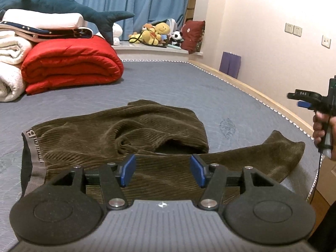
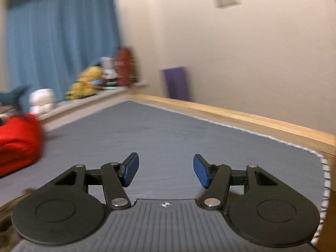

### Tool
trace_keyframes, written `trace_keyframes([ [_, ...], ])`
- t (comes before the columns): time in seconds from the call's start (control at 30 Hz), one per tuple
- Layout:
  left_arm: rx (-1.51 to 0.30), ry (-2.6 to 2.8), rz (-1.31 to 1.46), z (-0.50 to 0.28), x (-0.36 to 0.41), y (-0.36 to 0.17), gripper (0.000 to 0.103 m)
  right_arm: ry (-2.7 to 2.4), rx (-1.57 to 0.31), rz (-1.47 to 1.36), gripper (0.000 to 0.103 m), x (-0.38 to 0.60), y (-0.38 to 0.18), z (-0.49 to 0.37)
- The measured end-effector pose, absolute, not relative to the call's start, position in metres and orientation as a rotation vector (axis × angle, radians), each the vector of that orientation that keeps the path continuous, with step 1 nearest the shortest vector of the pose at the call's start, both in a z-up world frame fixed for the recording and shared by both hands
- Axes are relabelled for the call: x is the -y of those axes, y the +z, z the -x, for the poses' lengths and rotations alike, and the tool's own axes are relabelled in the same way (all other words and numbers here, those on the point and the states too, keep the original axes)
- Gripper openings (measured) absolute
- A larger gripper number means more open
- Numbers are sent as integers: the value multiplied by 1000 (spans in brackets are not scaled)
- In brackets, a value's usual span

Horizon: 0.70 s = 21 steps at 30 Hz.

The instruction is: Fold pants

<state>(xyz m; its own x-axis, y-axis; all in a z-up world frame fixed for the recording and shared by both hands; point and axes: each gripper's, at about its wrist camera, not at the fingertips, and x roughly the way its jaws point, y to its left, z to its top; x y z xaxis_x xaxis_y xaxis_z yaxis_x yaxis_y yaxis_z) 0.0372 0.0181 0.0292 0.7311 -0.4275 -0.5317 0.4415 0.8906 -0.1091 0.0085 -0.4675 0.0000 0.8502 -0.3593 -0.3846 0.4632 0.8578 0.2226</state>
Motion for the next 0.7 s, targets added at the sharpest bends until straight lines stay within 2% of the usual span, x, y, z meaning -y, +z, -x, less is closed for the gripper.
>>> trace_keyframes([
  [0.07,-592,-495,-21,-40,-30,29,61,-332,-354,-297,60,435,2,-7],
  [0.13,-608,-515,-26,-44,-42,27,46,-220,-380,-276,60,405,1,-7],
  [0.17,-619,-517,-41,-46,-48,25,34,-157,-395,-260,59,389,-3,-6],
  [0.2,-627,-511,-55,-48,-54,22,27,-98,-407,-241,59,372,-7,-6],
  [0.27,-649,-490,-68,-54,-71,18,20,-4,-423,-194,59,343,-14,-4],
  [0.47,-732,-399,-32,-82,-128,-4,20,302,-521,-44,46,257,-45,-1],
  [0.63,-819,-262,18,-110,-172,-32,22,522,-637,92,46,203,-72,6],
  [0.7,-850,-215,42,-118,-189,-40,28,595,-671,168,48,183,-84,16],
])
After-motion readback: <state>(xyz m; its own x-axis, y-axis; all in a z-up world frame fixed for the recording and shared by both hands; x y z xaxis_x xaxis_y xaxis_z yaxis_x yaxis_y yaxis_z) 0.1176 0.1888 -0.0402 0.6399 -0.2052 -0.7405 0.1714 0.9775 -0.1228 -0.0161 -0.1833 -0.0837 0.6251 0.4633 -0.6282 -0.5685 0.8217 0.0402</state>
